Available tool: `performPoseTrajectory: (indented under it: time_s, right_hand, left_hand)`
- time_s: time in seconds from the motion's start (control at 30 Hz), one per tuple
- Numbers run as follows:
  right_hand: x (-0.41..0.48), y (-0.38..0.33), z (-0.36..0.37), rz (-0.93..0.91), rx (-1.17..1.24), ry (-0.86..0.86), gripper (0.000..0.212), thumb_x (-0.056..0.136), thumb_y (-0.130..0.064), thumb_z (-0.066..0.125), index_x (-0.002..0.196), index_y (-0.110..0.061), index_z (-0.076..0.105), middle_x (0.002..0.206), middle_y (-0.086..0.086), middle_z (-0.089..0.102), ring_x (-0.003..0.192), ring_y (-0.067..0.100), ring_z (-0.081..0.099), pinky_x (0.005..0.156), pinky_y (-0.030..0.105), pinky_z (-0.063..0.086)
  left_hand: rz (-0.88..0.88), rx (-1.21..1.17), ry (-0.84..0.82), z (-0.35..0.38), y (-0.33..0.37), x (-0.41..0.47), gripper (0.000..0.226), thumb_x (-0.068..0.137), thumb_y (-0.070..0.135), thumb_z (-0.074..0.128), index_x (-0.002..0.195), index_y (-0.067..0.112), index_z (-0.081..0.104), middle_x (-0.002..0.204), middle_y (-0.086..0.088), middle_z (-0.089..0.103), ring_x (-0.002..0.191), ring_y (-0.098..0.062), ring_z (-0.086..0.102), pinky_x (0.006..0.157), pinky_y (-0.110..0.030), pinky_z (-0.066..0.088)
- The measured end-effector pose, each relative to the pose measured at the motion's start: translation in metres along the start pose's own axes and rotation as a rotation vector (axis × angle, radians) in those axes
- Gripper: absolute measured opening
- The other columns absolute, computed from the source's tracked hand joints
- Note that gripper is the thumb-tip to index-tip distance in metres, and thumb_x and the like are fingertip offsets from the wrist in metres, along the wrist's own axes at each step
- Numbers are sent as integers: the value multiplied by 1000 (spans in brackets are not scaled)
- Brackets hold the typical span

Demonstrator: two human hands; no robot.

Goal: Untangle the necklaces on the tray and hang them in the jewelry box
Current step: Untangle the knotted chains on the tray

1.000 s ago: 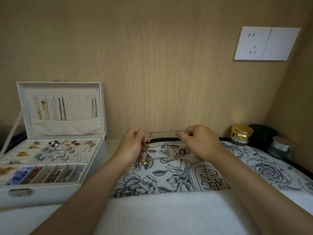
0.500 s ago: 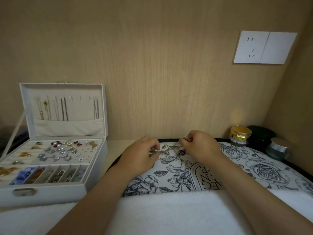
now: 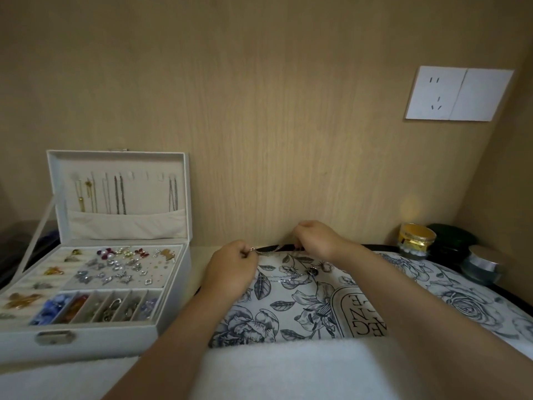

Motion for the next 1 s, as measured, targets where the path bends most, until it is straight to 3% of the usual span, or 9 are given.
performPoseTrajectory:
  time_s: [0.1,0.17,0.23,0.33,0.47,0.57,0.7,0.8,1.0]
  right_hand:
    - [15,-13,10,-71,-55,36,33,102,-21,43,70,-17,51,71,-1,52,67,13,48,58,28,35]
    - [22,-15,19,-107,-83,18,28,102,-24,50,77,-16,59,79,0,60,78,16,56,65,27,42]
    - [23,-10,27,-115,-158,-4,14,98,-21,59,104,-13,68,104,4,67,99,20,61,84,28,48]
    - [8,-8,28,-214,-294,77,44,93,-16,64,136,-14,56,131,5,53,119,21,54,103,27,42]
    - [-17,-2,32,-314,-262,-3,16,88,-27,72,103,-24,75,97,-12,63,87,1,61,79,16,46]
    - [-29,6,34,-380,-269,-82,14,86,-26,78,99,-20,80,78,-21,62,72,-12,59,67,5,42]
    - [-38,15,22,-361,-349,-57,9,91,-18,68,88,-18,77,81,-19,65,74,-7,62,69,9,46]
    - [-40,31,9,-276,-523,-11,12,95,-22,59,90,-19,70,87,-6,70,76,10,66,72,30,56]
    - [-43,60,-28,-19,-918,143,18,95,-18,56,111,-12,63,111,6,64,101,25,62,81,31,43]
  left_hand:
    - [-9,105,101,-5,-9,4,19,95,21,52,85,15,68,88,-4,67,74,-18,63,64,-33,51]
    - [17,211,149,-8,-11,5,18,95,20,53,95,14,70,103,-5,63,86,-19,61,70,-34,54]
    - [46,320,185,-10,-10,3,20,93,17,55,110,15,67,115,-4,57,104,-22,54,84,-37,52]
    - [141,401,196,-9,-3,2,32,91,10,58,122,20,59,122,-2,51,117,-20,43,94,-30,41]
    - [310,349,82,4,9,1,29,93,5,54,112,23,67,114,4,56,114,-15,45,94,-25,39]
    - [410,280,-41,15,12,-3,25,96,7,54,109,23,69,111,7,59,109,-10,49,92,-21,40]
    - [439,239,-75,16,11,-4,19,99,15,56,109,24,69,108,13,59,107,-7,50,91,-18,40]
    - [433,254,-116,17,11,-5,22,101,20,52,117,23,67,115,12,61,110,-4,50,98,-19,39]
    - [429,325,-206,29,8,-5,32,105,17,44,132,21,60,131,7,60,122,-9,48,102,-14,31]
Point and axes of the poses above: each hand's wrist, its own x-axis towards the middle knuckle, its own z-axis out of the palm, y = z × x, the point moved 6 cm from there along x, towards the middle knuckle
